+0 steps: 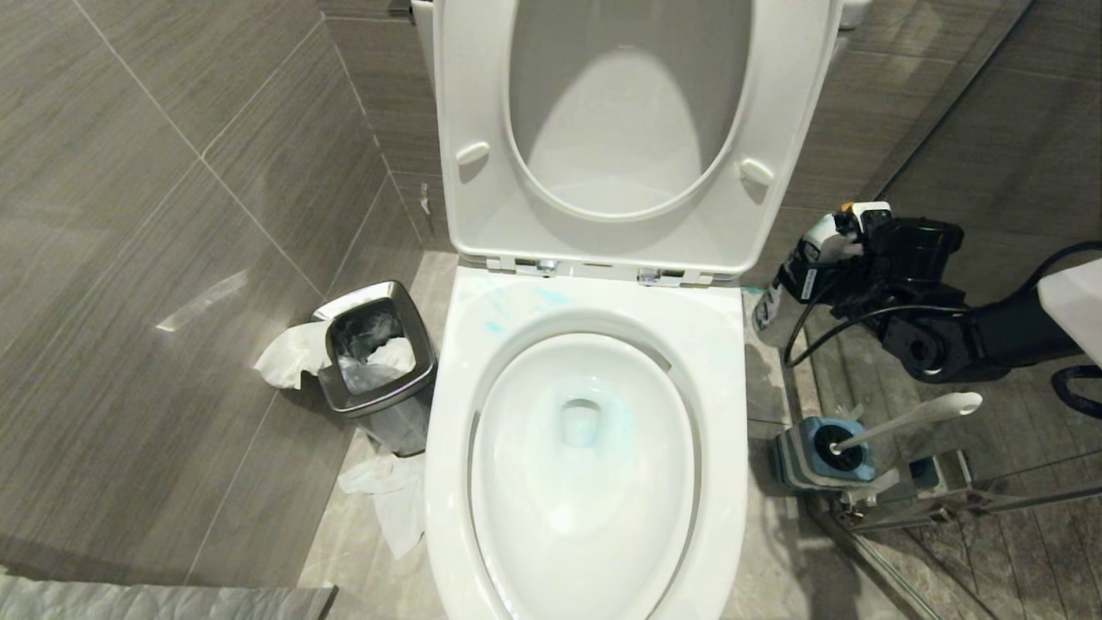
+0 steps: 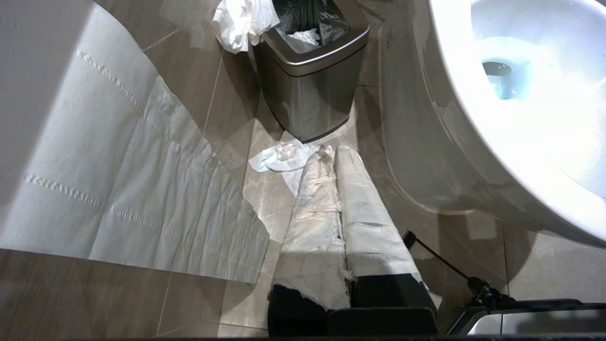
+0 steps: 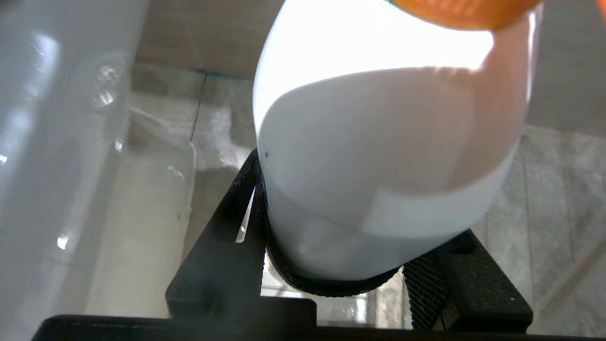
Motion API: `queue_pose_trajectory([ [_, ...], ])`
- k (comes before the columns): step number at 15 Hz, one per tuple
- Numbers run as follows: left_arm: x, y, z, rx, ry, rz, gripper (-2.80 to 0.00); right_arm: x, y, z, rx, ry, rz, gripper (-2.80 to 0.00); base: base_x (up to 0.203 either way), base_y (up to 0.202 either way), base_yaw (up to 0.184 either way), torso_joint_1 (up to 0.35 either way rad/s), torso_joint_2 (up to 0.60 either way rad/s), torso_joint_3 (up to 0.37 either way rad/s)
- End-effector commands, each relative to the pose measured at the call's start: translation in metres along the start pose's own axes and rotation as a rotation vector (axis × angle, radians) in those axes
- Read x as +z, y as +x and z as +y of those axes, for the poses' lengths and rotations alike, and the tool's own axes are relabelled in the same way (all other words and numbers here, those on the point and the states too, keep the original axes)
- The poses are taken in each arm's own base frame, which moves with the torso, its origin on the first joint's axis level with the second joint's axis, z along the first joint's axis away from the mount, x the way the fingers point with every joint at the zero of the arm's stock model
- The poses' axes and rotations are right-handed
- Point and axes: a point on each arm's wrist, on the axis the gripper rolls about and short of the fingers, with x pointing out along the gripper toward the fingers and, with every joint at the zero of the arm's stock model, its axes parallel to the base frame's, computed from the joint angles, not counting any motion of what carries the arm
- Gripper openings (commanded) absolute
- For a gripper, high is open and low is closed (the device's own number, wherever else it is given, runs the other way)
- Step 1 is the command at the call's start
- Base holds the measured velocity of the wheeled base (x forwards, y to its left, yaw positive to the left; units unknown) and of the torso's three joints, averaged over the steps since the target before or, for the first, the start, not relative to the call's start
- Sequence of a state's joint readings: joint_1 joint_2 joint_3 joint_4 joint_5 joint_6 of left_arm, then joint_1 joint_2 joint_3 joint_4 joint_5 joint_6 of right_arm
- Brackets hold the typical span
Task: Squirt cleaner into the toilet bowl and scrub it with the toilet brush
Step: Place the cleaning agent on the floor
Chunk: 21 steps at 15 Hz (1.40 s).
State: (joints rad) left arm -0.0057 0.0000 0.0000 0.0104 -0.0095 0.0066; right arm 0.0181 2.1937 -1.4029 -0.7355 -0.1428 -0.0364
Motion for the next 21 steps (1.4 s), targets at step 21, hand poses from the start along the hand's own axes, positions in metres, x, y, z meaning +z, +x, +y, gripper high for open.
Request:
queue_pose_trajectory([
  [21, 0.0, 0.0, 0.0, 0.001, 0.003, 0.002, -2.8, -0.044, -0.001, -0.004, 0.035, -0.039, -0.043, -2.8, 0.0, 0.0, 0.0, 0.0, 0.0, 0.0],
])
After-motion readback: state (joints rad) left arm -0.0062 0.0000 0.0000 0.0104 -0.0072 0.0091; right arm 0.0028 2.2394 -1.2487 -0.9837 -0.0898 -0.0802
